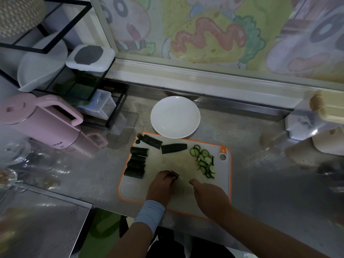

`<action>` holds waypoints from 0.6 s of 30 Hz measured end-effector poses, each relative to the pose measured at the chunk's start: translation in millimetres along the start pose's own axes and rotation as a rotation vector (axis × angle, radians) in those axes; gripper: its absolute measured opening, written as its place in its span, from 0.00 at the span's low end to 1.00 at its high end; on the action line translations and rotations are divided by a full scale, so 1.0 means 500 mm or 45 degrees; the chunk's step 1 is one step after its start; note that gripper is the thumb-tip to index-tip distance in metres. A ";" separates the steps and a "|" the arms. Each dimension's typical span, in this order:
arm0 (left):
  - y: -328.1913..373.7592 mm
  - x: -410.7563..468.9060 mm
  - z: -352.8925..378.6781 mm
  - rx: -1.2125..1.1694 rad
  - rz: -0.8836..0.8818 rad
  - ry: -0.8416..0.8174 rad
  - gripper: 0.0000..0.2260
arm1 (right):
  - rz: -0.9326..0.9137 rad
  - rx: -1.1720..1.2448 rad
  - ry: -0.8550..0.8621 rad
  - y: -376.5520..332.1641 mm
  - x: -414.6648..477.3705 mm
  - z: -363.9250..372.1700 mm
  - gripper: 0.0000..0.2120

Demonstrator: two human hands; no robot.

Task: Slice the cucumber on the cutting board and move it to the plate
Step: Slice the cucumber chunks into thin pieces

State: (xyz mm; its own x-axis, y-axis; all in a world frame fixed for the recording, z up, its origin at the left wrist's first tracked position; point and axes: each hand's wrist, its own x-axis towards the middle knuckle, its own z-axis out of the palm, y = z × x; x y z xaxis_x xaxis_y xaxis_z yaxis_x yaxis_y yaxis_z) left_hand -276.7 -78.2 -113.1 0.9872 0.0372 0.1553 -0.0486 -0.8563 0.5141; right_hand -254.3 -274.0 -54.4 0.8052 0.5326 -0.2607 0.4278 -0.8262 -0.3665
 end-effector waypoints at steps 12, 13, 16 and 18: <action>0.010 -0.008 0.004 -0.010 -0.044 0.069 0.09 | -0.064 -0.055 -0.004 -0.031 0.048 0.009 0.18; 0.009 -0.008 0.004 -0.005 -0.043 0.062 0.12 | -0.064 -0.083 0.010 -0.027 0.040 0.008 0.16; 0.008 -0.006 0.003 0.021 -0.050 0.047 0.15 | -0.028 -0.141 0.048 -0.016 0.011 0.007 0.12; 0.010 -0.004 0.000 0.019 -0.056 0.043 0.15 | -0.023 -0.071 0.054 -0.006 -0.002 0.007 0.13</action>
State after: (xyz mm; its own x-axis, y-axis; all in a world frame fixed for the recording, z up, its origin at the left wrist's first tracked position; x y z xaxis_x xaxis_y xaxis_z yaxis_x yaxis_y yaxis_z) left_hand -278.9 -82.7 -111.0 0.9826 0.0925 0.1613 -0.0025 -0.8610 0.5087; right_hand -257.9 -271.5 -55.9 0.8133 0.5403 -0.2161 0.4637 -0.8261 -0.3203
